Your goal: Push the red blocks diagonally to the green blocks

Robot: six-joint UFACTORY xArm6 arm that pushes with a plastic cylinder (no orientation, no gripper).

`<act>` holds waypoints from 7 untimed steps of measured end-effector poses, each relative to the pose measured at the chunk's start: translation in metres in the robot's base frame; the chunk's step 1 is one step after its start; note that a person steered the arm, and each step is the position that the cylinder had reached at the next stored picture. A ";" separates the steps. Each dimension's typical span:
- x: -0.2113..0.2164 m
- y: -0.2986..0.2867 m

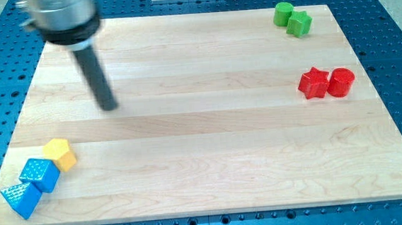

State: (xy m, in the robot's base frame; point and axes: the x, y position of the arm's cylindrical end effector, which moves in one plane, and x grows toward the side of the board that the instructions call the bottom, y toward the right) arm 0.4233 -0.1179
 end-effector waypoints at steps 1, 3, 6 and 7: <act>0.000 0.098; 0.114 0.305; 0.015 0.421; -0.006 0.346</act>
State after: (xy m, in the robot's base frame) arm 0.4171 0.2284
